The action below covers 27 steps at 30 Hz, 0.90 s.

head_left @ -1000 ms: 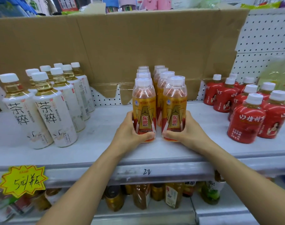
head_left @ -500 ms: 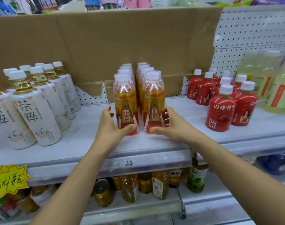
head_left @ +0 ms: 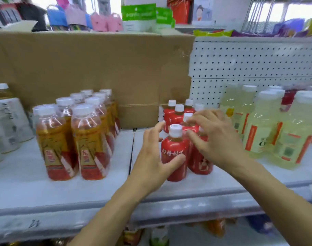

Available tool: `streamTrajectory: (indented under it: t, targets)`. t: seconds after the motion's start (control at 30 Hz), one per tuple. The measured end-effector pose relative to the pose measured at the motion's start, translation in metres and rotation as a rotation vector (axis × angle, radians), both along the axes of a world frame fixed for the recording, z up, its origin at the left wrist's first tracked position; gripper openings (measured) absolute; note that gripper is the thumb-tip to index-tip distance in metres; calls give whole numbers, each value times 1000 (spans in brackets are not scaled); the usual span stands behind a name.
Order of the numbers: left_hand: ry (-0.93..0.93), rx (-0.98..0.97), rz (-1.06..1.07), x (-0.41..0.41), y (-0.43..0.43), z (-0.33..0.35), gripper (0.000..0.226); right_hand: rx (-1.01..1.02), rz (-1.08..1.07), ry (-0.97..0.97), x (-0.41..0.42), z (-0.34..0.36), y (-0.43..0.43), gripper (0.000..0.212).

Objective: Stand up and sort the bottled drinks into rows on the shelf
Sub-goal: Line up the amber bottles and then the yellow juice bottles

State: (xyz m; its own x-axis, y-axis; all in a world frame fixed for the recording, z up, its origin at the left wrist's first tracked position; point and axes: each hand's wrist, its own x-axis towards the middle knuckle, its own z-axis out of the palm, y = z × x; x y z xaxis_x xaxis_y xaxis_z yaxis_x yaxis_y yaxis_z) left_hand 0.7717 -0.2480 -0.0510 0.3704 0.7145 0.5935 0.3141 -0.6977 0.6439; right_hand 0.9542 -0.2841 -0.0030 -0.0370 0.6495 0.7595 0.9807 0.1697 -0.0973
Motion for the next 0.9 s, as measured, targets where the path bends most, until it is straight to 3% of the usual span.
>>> streamTrajectory:
  t: [0.17,0.43,0.6,0.8,0.9]
  targets:
    - [58,5,28,37,11,6,84,-286,98,-45,33,1,10,28]
    - [124,-92,226,26,47,12,75,-444,-48,-92,85,16,15,27]
    - [122,-184,230,26,97,18,75,-528,-128,-155,95,27,18,31]
    - [166,-247,247,22,138,23,73,-518,-80,-3,96,51,38,29]
    - [353,-120,433,22,149,26,75,-545,-77,25,99,64,62,27]
